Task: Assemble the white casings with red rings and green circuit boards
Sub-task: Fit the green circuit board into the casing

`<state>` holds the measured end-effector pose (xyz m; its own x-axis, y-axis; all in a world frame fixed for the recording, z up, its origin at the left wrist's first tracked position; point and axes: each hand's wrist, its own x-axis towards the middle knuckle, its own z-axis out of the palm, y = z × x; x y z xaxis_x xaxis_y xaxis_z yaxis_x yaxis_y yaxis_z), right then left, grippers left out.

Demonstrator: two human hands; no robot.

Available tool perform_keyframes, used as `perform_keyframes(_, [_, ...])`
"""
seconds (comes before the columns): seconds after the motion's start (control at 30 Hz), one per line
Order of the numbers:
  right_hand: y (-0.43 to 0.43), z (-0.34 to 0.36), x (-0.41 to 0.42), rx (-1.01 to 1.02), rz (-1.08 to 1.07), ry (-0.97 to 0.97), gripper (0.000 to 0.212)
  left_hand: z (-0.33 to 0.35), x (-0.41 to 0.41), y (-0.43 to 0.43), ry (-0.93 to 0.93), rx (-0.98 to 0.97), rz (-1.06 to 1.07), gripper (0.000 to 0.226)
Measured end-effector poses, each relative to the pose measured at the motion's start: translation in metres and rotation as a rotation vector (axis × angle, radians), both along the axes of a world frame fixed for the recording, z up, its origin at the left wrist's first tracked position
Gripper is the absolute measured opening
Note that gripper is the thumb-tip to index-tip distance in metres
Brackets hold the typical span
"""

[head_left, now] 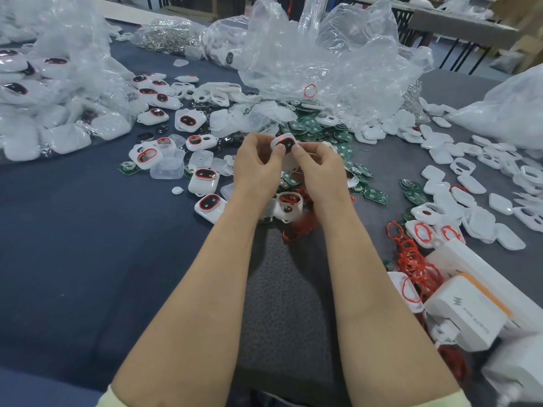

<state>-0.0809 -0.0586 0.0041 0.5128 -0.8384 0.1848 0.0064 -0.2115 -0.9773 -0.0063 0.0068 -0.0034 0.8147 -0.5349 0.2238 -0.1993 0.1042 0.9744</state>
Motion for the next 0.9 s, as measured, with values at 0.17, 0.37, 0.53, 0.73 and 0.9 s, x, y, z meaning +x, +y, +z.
perform_keyframes(0.17, [-0.0015,0.0,-0.0008,0.003,-0.015,0.009,0.009,0.0001,-0.0011,-0.0003,-0.015,-0.019,-0.01,0.007])
perform_keyframes(0.37, [-0.0012,-0.0008,-0.0005,-0.017,0.016,0.035,0.006,-0.0003,0.0,-0.0002,-0.08,0.012,0.009,0.007])
perform_keyframes(0.53, [-0.0009,-0.001,-0.0013,-0.03,0.005,-0.013,0.009,0.002,-0.0033,0.0007,-0.076,-0.005,-0.021,0.011])
perform_keyframes(0.73, [-0.0017,-0.0009,-0.0001,-0.069,-0.031,-0.019,0.006,0.0035,-0.0043,0.0,-0.09,-0.02,-0.067,0.017])
perform_keyframes(0.9, [-0.0041,-0.0025,0.0002,-0.004,-0.005,-0.029,0.004,0.0039,-0.005,-0.0002,-0.078,-0.025,-0.071,0.015])
